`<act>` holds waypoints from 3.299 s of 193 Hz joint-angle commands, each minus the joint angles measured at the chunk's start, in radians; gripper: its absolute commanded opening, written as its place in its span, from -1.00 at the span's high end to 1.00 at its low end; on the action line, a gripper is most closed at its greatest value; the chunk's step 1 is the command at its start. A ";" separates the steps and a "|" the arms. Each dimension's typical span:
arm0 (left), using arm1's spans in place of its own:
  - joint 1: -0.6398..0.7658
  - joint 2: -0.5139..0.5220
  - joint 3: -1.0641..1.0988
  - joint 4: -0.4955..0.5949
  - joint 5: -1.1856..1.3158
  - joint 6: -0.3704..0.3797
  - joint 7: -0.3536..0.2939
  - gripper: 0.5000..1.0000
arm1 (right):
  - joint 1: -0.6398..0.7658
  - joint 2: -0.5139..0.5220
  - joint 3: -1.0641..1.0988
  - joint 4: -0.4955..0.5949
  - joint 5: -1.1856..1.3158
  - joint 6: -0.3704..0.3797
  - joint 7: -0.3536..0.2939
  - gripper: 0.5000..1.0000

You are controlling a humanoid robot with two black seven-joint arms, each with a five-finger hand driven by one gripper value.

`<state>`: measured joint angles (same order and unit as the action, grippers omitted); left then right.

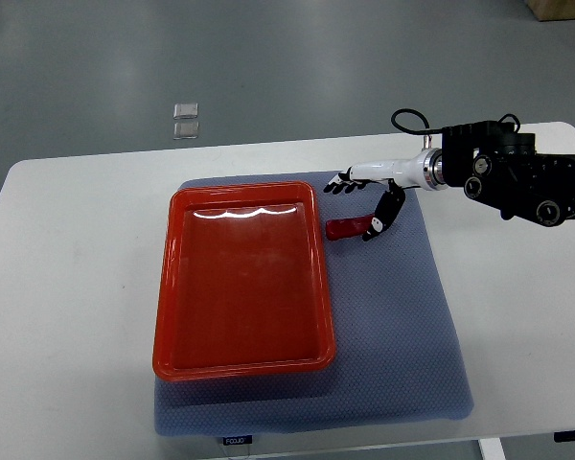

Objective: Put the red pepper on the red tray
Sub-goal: 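Close the right hand fingers around the red pepper, then lift the pepper with the right hand and carry it over the tray, then lower the pepper into the tray and open the right hand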

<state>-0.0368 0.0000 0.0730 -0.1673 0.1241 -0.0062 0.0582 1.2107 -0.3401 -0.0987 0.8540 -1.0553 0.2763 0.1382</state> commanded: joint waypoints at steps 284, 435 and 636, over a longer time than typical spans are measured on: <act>0.012 0.000 -0.001 0.000 0.000 0.000 0.000 -1.00 | 0.000 0.010 -0.088 -0.059 -0.045 -0.149 -0.003 1.00; 0.012 0.000 0.004 -0.011 0.002 0.000 0.000 -1.00 | 0.153 0.340 -0.092 -0.138 -0.012 -0.106 -0.003 1.00; 0.011 0.000 0.004 -0.021 0.000 0.000 0.003 -1.00 | 0.000 0.340 -0.118 -0.121 0.001 -0.166 0.014 0.87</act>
<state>-0.0261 0.0000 0.0768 -0.1887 0.1249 -0.0069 0.0614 1.2120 0.0000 -0.2187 0.7255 -1.0554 0.1136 0.1511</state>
